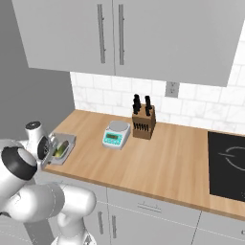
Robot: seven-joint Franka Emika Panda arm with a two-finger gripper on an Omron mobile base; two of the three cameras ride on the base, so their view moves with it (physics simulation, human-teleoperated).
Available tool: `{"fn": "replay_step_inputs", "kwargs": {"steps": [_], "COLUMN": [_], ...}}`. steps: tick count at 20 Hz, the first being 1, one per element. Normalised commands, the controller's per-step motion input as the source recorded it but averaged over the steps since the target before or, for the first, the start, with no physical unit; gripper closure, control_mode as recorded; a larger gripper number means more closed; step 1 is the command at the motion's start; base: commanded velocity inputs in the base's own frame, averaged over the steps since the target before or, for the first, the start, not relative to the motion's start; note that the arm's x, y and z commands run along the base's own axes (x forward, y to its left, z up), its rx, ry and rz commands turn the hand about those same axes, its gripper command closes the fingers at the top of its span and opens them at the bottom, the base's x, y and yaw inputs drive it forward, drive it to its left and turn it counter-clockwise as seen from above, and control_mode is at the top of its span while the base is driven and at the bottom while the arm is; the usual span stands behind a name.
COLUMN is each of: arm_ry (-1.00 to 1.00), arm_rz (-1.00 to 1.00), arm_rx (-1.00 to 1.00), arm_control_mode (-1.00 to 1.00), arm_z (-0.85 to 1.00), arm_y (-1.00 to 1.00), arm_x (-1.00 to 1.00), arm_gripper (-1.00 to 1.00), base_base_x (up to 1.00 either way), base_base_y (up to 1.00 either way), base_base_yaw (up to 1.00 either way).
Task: Take the meat container that has the shrimp and place it on the second highest rack of the freezer. Then take the vegetable container that has the cucumber and avocado and place it on the highest rack of the freezer.
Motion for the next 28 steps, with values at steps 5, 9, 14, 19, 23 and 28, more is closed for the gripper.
{"fn": "replay_step_inputs", "kwargs": {"steps": [5, 9, 14, 19, 23, 28], "arm_ry": [-0.03, -0.05, -0.01, 0.00, 0.00, 0.00], "arm_rz": [0.01, 0.00, 0.00, 0.01, 0.06, 0.06], "arm_rx": [0.00, 0.00, 0.00, 0.00, 0.00, 0.00], "arm_control_mode": [-1.00, -1.00, -1.00, -1.00, -1.00, -1.00], "arm_z": [0.32, 0.90, 0.75, 0.49, 0.39, 0.36], "arm_y": [0.00, -0.01, -0.18, -0.87, -1.00, -1.00], "arm_x": [-0.02, -0.08, -0.01, -0.07, -0.17, -0.21], "arm_gripper": [1.00, 1.00, 1.00, 1.00, 1.00, 1.00], "base_base_x": [0.00, 0.00, 0.00, 0.00, 0.00, 0.00], "base_base_y": [0.00, 0.00, 0.00, 0.00, 0.00, 0.00], "base_base_yaw": [0.00, 0.00, 0.00, 0.00, 0.00, 0.00]}}
